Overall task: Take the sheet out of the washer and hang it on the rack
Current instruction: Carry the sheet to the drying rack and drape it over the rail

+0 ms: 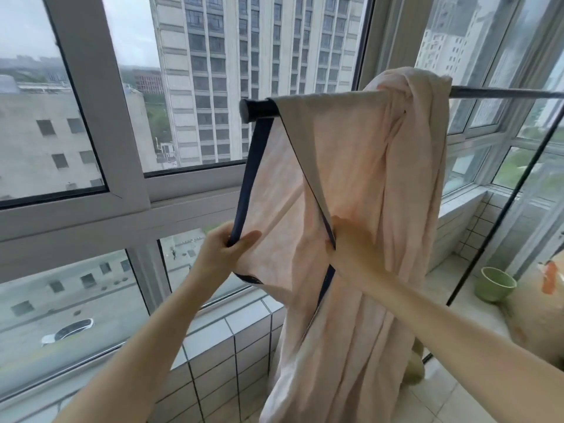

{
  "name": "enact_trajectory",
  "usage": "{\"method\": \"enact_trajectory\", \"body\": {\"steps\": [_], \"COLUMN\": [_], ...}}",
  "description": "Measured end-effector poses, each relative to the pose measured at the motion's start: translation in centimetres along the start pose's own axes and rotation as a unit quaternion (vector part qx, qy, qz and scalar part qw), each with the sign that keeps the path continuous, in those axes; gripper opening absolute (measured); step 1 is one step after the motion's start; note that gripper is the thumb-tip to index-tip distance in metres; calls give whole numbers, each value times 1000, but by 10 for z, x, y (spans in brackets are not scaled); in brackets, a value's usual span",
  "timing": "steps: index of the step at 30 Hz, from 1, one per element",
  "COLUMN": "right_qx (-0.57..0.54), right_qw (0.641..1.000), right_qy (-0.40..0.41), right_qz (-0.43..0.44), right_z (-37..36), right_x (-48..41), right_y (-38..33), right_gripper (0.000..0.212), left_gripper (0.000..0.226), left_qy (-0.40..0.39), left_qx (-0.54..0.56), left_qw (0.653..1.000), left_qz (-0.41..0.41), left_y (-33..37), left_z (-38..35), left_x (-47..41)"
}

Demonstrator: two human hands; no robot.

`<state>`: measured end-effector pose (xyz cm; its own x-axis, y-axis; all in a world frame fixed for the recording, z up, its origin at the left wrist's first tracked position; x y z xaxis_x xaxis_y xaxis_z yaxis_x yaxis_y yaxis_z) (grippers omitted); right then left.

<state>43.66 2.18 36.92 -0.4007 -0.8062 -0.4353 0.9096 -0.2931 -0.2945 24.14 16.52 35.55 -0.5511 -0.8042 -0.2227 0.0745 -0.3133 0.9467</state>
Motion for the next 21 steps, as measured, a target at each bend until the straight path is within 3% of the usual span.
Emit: {"method": "enact_trajectory", "body": {"steps": [5,7,11,16,21], "right_qx": [17,20,-3,-37,-91], "right_qw": [999,999,998,998,995], "right_qy": [32,25,-35,-44,-45], "right_qz": [7,17,48,34,7], "right_z": [1,-7,-34,-56,-63], "right_x": [3,9,25,36,41], "right_y": [5,1,-14,-21,-14], "right_gripper": [2,3,8,13,15], "left_gripper": [24,15,13,18,31], "left_qy": [126,162,163,112,150], "left_qx": [-206,-237,-207,-199,-338], "left_qw": [970,957,964,968,929], "left_qz": [-34,-35,32,107,22], "left_y": [-16,-33,-78,-122,-124], "left_z": [33,29,6,-1,38], "left_x": [-10,-10,5,23,26]}}
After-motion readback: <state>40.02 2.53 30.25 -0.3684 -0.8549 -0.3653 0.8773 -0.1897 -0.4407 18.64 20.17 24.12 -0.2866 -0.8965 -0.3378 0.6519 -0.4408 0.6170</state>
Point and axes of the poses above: each hand's wrist, its own x-axis away from the middle knuckle, its own z-axis out of the back of the hand, y = z × x, the point moved 1 cm from there along -x, towards the middle knuckle, and after that the axes turned 7 degrees about z, right-handed, at the moved point
